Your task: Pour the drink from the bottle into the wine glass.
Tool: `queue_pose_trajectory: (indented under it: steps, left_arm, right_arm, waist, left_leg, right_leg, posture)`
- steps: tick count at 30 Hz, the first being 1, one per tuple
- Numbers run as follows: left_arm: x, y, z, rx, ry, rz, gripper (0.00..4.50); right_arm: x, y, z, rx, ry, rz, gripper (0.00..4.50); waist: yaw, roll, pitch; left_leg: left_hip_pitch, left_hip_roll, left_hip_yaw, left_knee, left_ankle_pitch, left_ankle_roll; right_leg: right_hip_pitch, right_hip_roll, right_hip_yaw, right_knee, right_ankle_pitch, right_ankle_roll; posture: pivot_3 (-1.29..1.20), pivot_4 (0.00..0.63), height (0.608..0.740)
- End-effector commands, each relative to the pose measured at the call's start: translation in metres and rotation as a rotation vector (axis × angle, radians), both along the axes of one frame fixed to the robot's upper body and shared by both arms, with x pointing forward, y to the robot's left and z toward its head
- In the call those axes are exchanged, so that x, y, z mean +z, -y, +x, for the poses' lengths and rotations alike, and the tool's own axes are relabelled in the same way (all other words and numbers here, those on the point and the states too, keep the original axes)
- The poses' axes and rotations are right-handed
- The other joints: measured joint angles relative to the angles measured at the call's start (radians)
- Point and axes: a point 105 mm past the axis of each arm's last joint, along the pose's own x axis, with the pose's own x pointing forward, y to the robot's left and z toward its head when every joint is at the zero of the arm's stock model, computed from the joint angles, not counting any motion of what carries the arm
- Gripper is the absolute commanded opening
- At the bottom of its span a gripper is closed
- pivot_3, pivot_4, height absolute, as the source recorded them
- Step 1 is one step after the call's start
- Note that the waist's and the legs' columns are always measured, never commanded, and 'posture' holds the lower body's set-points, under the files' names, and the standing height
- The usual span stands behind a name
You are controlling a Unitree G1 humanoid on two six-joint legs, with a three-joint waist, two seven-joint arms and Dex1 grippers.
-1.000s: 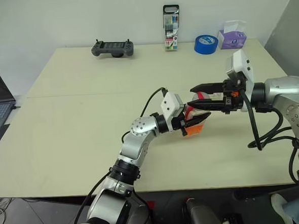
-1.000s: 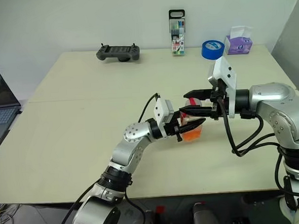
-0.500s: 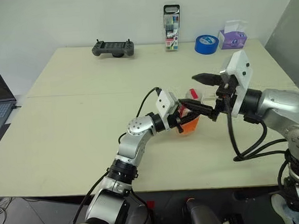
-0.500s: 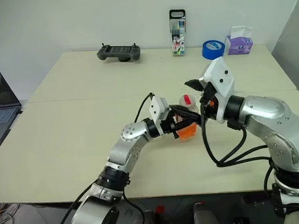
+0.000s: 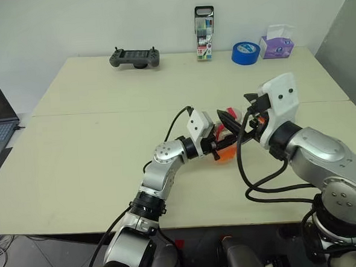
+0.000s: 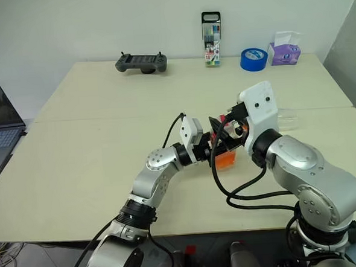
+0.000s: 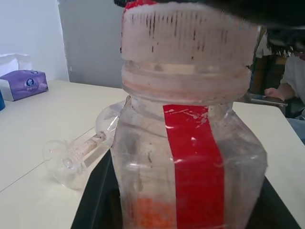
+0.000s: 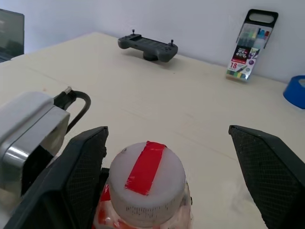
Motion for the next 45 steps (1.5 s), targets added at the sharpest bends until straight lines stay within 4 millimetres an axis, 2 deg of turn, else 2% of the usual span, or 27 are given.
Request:
queue_pose_trajectory:
  steps: [1, 10, 16, 22, 30, 39, 45]
  left_arm:
    - [0.019, 0.002, -0.002, -0.023, 0.053, -0.046, 1.6]
    - [0.018, 0.001, -0.002, -0.017, 0.055, -0.043, 1.6]
    - [0.017, 0.0, -0.001, -0.013, 0.053, -0.04, 1.6]
    - [0.012, 0.001, -0.002, -0.02, 0.047, -0.033, 1.6]
    - [0.011, -0.001, -0.001, -0.014, 0.044, -0.025, 1.6]
    - [0.009, -0.001, 0.001, -0.019, 0.041, -0.015, 1.59]
    - [0.012, 0.0, 0.002, -0.023, 0.047, -0.018, 1.59]
  right_arm:
    - [0.006, -0.002, 0.001, -0.039, 0.035, -0.003, 4.3]
    - [0.002, -0.006, 0.011, -0.094, 0.022, 0.033, 4.3]
    - [0.002, 0.0, 0.013, -0.131, 0.018, 0.058, 4.3]
    - [0.002, 0.014, 0.005, -0.15, 0.019, 0.062, 4.3]
    - [-0.005, 0.021, -0.008, -0.143, -0.006, 0.074, 4.3]
    - [-0.014, 0.01, -0.024, -0.051, -0.033, 0.077, 4.3]
    - [-0.013, 0.0, -0.028, 0.015, -0.028, 0.081, 4.3]
  waist:
    - [-0.001, 0.0, 0.0]
    - [-0.002, 0.0, 0.0]
    - [-0.002, 0.0, 0.0]
    - [-0.002, 0.0, 0.0]
    - [-0.002, 0.0, 0.0]
    - [-0.002, 0.0, 0.0]
    - [-0.002, 0.0, 0.0]
  left_leg:
    - [0.0, 0.0, 0.0, 0.0, 0.0, 0.0]
    - [0.0, 0.0, 0.0, 0.0, 0.0, 0.0]
    - [0.0, 0.0, 0.0, 0.0, 0.0, 0.0]
    - [0.0, 0.0, 0.0, 0.0, 0.0, 0.0]
    - [0.0, 0.001, 0.0, 0.0, 0.0, 0.0]
    - [0.0, 0.001, 0.0, 0.0, 0.0, 0.0]
    - [0.0, 0.001, 0.0, 0.0, 0.0, 0.0]
  right_leg:
    - [0.0, 0.0, 0.0, 0.0, 0.0, 0.0]
    - [0.0, 0.0, 0.0, 0.0, 0.0, 0.0]
    - [0.0, 0.0, 0.0, 0.0, 0.0, 0.0]
    - [0.0, 0.0, 0.0, 0.0, 0.0, 0.0]
    - [0.0, 0.001, 0.0, 0.0, 0.0, 0.0]
    - [0.0, 0.001, 0.0, 0.0, 0.0, 0.0]
    - [0.0, 0.001, 0.0, 0.0, 0.0, 0.0]
  posture:
    - [0.0, 0.15, 0.74]
    - [0.0, 0.15, 0.74]
    - [0.0, 0.15, 0.74]
    - [0.0, 0.15, 0.74]
    - [0.0, 0.15, 0.74]
    - [0.0, 0.15, 0.74]
    - [0.0, 0.15, 0.74]
